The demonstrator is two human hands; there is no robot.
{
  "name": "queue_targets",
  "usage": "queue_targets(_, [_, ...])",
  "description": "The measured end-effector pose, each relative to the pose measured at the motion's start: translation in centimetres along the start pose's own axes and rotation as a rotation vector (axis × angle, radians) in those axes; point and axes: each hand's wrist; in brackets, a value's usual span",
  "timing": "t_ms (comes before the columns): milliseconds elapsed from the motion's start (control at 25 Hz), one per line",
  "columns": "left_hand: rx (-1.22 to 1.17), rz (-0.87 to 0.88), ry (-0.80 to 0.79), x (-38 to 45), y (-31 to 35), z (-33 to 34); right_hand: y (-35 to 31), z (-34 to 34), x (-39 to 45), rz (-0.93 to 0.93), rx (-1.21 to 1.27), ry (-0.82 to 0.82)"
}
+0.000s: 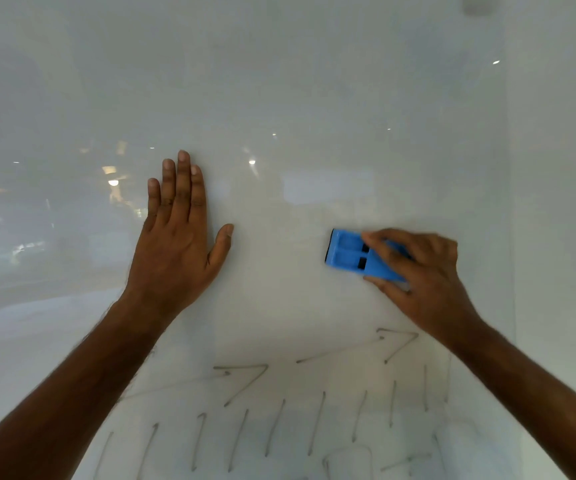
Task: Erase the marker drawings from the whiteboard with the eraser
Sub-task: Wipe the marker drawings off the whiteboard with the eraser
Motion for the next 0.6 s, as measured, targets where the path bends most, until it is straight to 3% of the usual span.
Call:
queue_targets(120, [0.002,0.013,0.002,-0.1,0.6,0.2,-0.3,0.0,-3.8,-0.192,-0.044,-0.097])
queue_targets(240, [0.004,0.019,-0.002,-0.3,0.8,0.3,2.0,-1.1,-4.3,-0.211,-0.083,-0.105])
queue_targets(360, [-0.002,0.014,0.002,-0.3,1.0,0.4,5.1,-2.0,-2.7,-0.125,-0.099,-0.077])
queue_targets(600, [-0.014,-0.003,0.014,-0.4,1.5,0.7,7.6,-3.0,2.9,0.219,0.066,0.065])
Point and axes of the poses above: each hand's wrist, its own x-axis towards the middle knuckle, its own z-axis out of the palm, y = z × x, and after that the axes turned 10 degrees about -z, right-handed
